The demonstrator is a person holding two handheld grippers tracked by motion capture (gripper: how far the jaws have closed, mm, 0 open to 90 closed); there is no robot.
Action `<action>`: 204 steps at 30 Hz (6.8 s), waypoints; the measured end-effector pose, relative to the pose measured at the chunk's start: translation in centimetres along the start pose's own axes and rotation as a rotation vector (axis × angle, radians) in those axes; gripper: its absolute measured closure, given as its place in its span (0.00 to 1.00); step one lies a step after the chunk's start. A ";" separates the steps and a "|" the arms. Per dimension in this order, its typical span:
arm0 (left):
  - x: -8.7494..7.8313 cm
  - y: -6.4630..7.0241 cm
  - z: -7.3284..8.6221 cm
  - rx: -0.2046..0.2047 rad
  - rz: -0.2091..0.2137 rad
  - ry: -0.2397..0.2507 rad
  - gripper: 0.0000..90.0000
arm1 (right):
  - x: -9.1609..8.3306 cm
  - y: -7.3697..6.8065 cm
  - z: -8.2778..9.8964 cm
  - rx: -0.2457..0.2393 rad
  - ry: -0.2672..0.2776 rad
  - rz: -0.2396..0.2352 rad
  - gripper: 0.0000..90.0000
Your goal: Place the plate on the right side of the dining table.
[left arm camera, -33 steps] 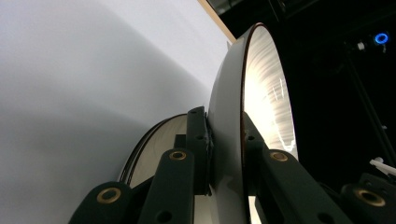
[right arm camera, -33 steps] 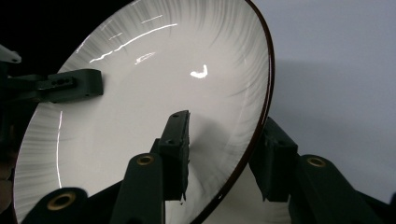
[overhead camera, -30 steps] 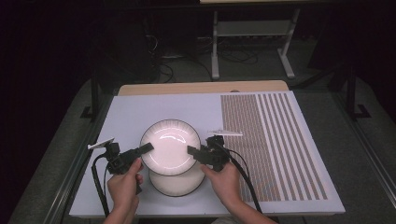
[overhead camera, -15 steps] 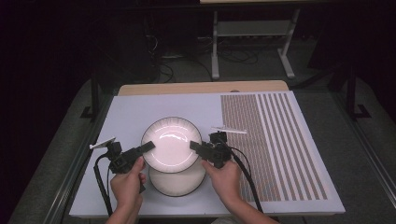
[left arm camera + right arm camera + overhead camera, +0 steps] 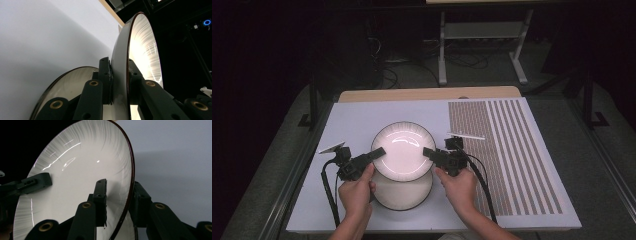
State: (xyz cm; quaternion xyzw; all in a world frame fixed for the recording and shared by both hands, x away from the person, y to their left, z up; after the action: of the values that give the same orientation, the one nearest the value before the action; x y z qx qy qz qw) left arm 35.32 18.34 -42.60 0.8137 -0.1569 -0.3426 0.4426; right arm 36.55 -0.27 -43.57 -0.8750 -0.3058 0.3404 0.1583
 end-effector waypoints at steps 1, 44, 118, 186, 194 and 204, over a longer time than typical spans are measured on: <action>0.2 0.2 0.0 0.001 0.002 0.002 0.87 | -0.1 0.2 -0.1 0.001 0.006 0.004 0.77; 8.3 5.8 4.3 0.039 0.067 -0.131 0.87 | -6.2 8.2 -1.8 0.114 0.082 0.139 0.79; 25.9 9.7 13.4 0.145 0.071 -0.343 0.85 | -11.9 25.8 -0.1 0.320 0.108 0.403 0.80; 23.9 11.0 11.5 0.537 0.071 -0.279 0.59 | -12.9 24.8 -1.4 -0.038 0.123 0.516 0.52; 21.2 11.9 10.7 0.650 0.175 -0.293 0.55 | -12.8 21.9 -1.8 -0.165 0.114 0.435 0.44; 17.5 12.5 9.1 0.798 0.237 -0.293 0.49 | -12.3 19.3 -1.7 -0.184 0.119 0.298 0.38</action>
State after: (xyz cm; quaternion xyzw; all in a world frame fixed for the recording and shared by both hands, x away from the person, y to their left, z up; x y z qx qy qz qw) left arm 42.09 -4.04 -42.98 0.8402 -0.4300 -0.3139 0.1031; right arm 38.79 -23.01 -45.60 -0.9399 -0.1930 0.2784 0.0431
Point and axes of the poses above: each handheld gripper's, and its own axes: x roughly forward along the jaws, z roughly out of its underside, y roughly to its right, the point moved 9 cm from there along x, roughly forward along the jaws, and after that the axes turned 6 degrees about -x, right-handed, at the moved point
